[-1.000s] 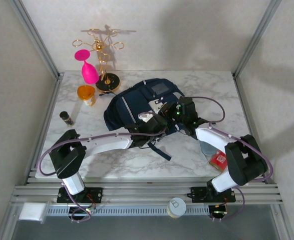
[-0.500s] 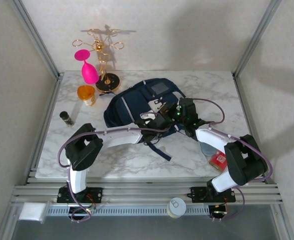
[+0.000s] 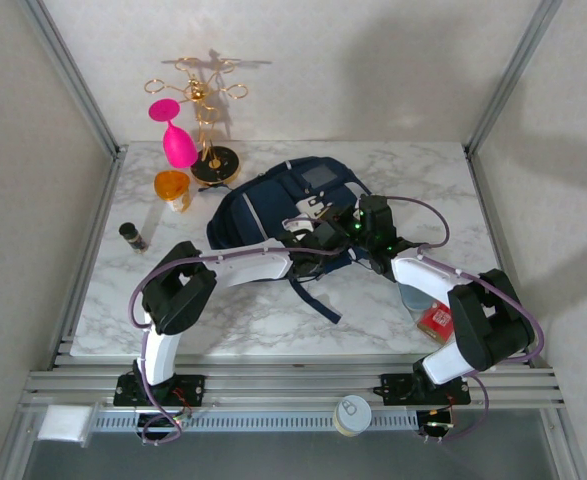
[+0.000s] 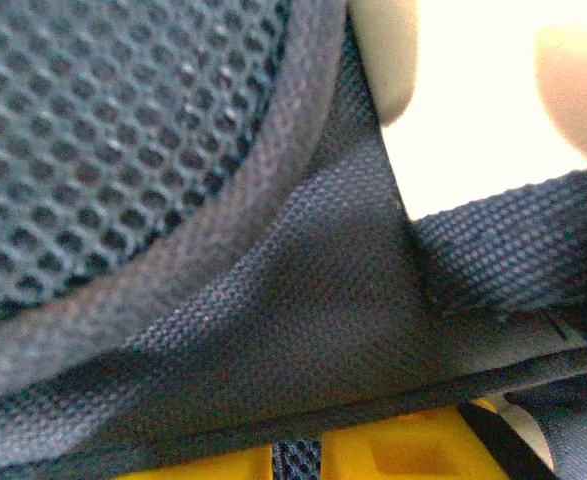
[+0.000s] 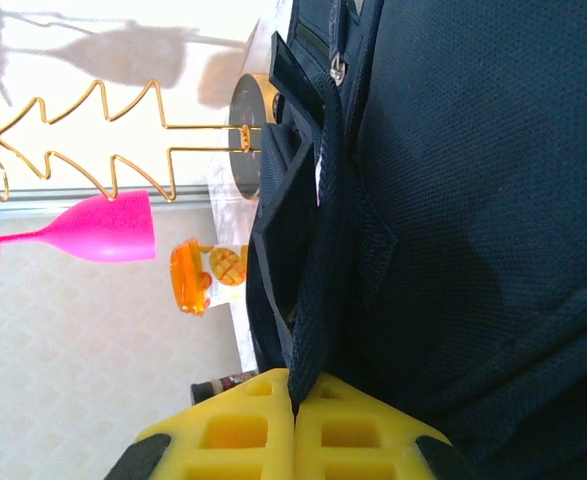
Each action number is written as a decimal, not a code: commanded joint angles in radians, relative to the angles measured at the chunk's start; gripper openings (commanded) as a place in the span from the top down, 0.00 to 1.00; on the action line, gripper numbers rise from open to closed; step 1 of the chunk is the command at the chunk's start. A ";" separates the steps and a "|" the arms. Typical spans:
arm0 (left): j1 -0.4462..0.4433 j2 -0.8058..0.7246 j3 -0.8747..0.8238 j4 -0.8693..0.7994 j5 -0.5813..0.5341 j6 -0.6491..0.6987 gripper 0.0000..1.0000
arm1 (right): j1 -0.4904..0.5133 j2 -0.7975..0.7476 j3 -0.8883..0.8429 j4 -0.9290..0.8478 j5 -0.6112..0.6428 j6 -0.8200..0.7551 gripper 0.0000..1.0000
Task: Pack the student bag
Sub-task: Unzip the student bag at the center of the table.
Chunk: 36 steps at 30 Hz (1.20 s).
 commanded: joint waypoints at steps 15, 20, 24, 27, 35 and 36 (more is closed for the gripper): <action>0.037 -0.220 -0.160 0.046 0.089 0.179 1.00 | -0.058 -0.021 0.040 0.015 -0.089 -0.049 1.00; 0.047 -0.282 -0.197 -0.049 0.151 0.292 1.00 | -0.100 0.002 0.079 -0.069 -0.094 -0.102 1.00; 0.071 -0.327 -0.256 -0.025 0.205 0.347 1.00 | -0.102 0.021 0.078 -0.076 -0.097 -0.114 1.00; 0.085 -0.345 -0.277 -0.003 0.218 0.357 1.00 | -0.095 0.015 0.067 -0.097 -0.106 -0.131 0.96; 0.089 -0.341 -0.301 0.109 0.266 0.338 1.00 | -0.056 -0.122 -0.002 -0.317 -0.020 -0.216 0.34; 0.089 -0.342 -0.302 0.110 0.263 0.339 1.00 | -0.052 -0.136 -0.014 -0.347 -0.010 -0.213 0.29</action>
